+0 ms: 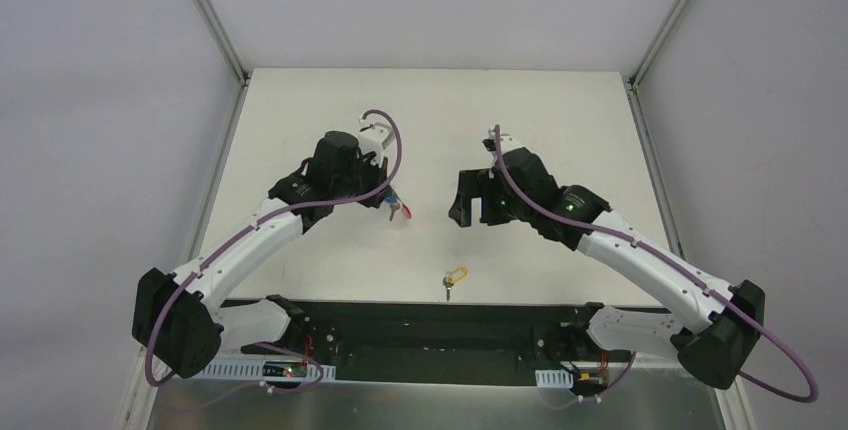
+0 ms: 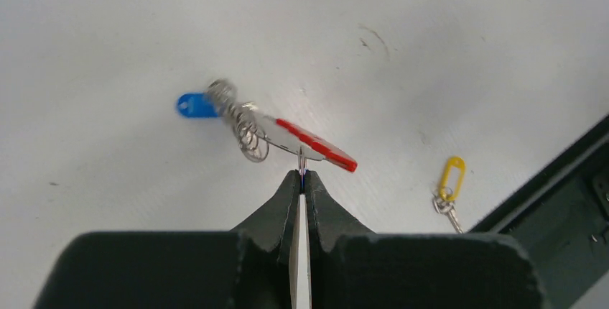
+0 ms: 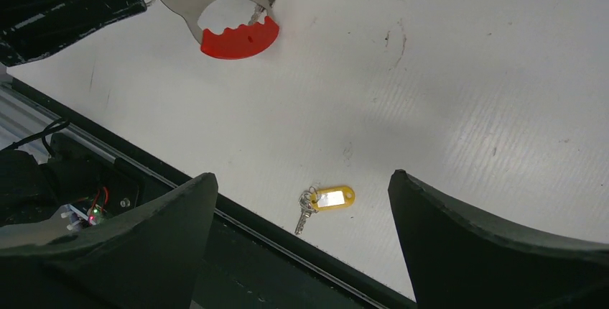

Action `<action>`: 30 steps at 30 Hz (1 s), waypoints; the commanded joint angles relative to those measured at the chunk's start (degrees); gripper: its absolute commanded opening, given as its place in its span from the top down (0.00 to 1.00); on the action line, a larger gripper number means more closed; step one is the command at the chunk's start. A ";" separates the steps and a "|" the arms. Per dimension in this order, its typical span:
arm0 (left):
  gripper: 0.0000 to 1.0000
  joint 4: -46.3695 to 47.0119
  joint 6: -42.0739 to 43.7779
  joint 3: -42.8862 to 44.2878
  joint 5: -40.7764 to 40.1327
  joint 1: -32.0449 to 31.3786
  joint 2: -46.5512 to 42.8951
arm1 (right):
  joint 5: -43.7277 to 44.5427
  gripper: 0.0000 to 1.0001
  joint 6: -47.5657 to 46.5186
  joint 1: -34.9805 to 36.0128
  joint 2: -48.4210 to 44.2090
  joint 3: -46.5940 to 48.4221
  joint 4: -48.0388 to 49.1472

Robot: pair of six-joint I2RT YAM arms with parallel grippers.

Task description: Put the keys on the keyring

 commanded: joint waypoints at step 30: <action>1.00 -9.67 1.80 16.28 38.96 -7.27 -14.81 | -9.91 0.20 -24.85 15.00 -12.78 7.96 6.70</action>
